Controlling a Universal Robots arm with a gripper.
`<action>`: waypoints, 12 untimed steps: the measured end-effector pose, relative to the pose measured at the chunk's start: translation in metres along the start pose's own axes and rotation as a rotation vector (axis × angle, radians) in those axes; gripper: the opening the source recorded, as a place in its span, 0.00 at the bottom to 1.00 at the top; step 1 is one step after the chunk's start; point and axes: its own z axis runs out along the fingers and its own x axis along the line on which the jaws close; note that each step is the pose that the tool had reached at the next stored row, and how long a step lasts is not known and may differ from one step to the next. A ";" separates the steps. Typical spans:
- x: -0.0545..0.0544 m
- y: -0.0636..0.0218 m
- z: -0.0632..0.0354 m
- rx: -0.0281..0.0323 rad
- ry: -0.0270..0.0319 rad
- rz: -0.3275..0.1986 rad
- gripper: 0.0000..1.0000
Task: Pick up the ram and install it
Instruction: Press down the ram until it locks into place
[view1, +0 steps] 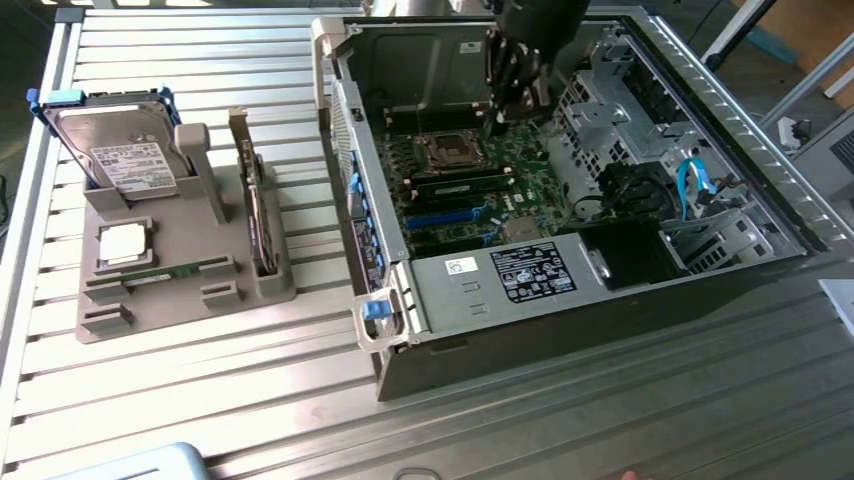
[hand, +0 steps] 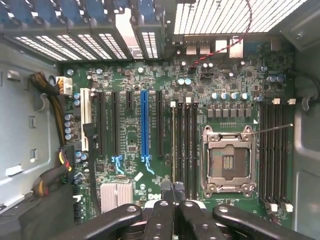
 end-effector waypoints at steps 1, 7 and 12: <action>0.000 -0.0002 -0.0019 -0.0018 0.0022 0.000 0.10; 0.000 -0.0011 -0.0187 -0.0153 0.0268 0.000 0.10; 0.000 -0.0014 -0.0276 -0.0199 0.0461 0.000 0.10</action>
